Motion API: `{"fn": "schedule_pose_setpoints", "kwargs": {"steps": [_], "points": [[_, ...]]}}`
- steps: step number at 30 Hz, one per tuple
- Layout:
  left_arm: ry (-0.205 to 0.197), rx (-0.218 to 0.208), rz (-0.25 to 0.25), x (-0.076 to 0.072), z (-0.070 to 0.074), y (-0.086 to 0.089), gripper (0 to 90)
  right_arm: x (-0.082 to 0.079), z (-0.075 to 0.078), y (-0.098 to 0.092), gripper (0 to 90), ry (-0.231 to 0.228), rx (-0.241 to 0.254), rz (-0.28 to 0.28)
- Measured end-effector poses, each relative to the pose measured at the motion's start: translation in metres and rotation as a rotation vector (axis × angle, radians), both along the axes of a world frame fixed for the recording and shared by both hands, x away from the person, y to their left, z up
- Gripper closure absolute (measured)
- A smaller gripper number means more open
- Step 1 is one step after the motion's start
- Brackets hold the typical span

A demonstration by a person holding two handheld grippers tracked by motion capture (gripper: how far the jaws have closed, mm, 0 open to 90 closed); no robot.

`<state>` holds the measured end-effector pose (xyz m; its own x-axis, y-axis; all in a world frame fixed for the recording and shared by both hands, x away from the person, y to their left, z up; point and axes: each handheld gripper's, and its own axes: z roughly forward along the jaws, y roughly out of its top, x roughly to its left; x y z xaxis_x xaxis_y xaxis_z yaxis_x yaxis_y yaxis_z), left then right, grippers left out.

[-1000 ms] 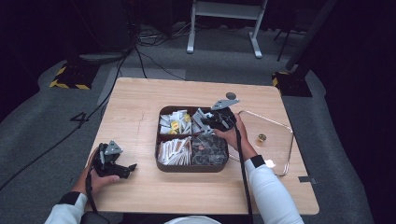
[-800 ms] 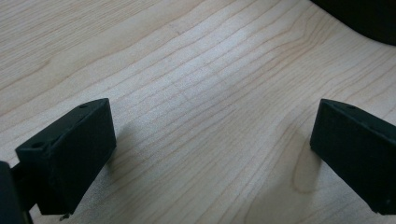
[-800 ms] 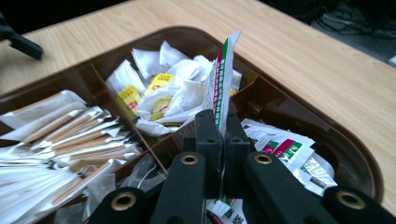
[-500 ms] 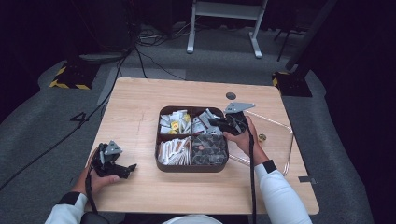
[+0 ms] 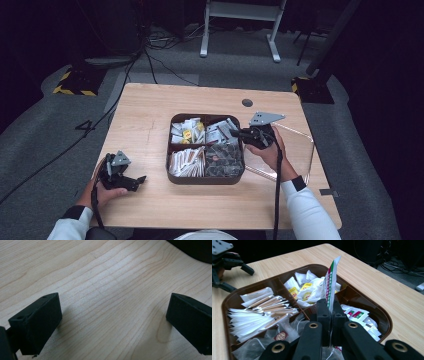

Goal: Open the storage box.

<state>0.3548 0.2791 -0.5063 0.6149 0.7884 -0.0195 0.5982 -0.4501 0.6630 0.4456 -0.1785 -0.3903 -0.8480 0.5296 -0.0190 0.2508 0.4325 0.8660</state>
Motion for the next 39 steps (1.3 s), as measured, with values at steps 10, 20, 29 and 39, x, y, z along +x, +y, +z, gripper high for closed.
{"fn": "schedule_pose_setpoints", "kwargs": {"steps": [10,20,29,39], "points": [[-0.001,0.003,-0.003,0.000,0.000,0.000,0.5,-0.018,0.008,-0.004,89.0,-0.019,0.010,0.039],[-0.001,0.002,-0.005,0.000,0.000,0.000,0.4,-0.034,0.010,-0.004,89.0,-0.028,0.001,0.079],[-0.002,0.002,-0.004,0.000,0.000,0.000,0.5,-0.049,0.011,-0.004,88.9,-0.032,-0.001,0.119],[-0.001,0.002,-0.007,0.000,0.000,0.000,0.4,-0.066,0.007,-0.002,88.9,-0.026,-0.015,0.167]]}}
